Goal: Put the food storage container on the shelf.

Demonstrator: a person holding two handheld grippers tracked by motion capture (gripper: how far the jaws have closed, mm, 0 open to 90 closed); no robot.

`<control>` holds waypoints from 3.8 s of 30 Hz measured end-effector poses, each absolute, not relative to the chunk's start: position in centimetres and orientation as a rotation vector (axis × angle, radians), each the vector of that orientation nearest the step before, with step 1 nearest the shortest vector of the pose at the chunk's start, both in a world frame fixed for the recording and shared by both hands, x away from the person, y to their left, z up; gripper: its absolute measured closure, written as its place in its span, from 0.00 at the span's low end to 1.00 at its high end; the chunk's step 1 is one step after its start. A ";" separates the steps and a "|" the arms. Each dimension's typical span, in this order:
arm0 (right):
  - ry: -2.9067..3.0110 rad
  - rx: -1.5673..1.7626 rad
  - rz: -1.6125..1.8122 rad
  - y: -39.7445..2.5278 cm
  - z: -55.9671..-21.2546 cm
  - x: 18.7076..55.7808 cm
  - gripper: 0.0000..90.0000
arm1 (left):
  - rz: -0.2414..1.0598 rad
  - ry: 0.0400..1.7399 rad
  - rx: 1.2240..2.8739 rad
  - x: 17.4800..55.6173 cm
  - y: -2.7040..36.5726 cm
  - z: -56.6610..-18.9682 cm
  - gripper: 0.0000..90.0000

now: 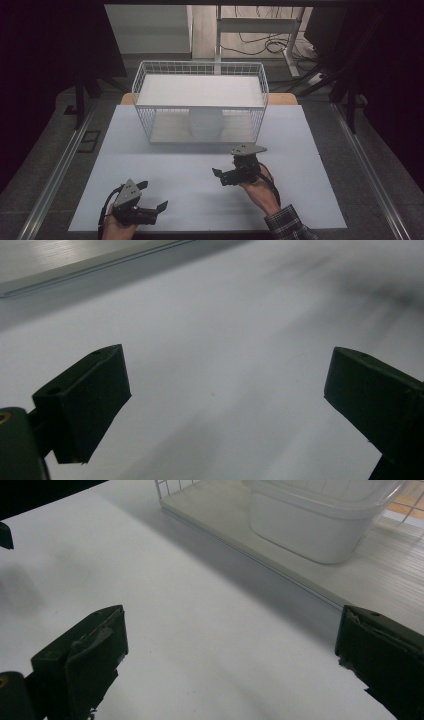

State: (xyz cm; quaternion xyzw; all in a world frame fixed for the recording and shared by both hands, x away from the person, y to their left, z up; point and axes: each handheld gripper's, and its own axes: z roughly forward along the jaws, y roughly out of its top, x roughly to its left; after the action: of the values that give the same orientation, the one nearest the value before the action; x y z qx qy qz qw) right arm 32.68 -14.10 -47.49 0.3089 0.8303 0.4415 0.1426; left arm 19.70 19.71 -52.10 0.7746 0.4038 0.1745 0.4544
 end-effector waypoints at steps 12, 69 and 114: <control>2.385 0.901 1.263 -15.5 -47.5 31.0 0.00 | 0.442 1.004 1.919 19.4 20.1 -51.9 0.04; 2.315 1.032 1.178 -24.7 -48.1 23.4 0.00 | 0.619 1.098 1.932 16.6 24.2 -51.8 0.02; 2.187 1.273 1.043 -31.8 -49.9 20.1 0.00 | 0.635 1.258 1.839 14.5 28.7 -52.6 0.01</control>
State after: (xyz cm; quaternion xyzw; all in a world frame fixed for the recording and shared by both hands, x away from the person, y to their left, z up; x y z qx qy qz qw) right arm 20.07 -31.75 -49.91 0.4555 0.7827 0.3734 0.2010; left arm 14.49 28.70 -52.63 0.7273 0.4974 0.2509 0.4009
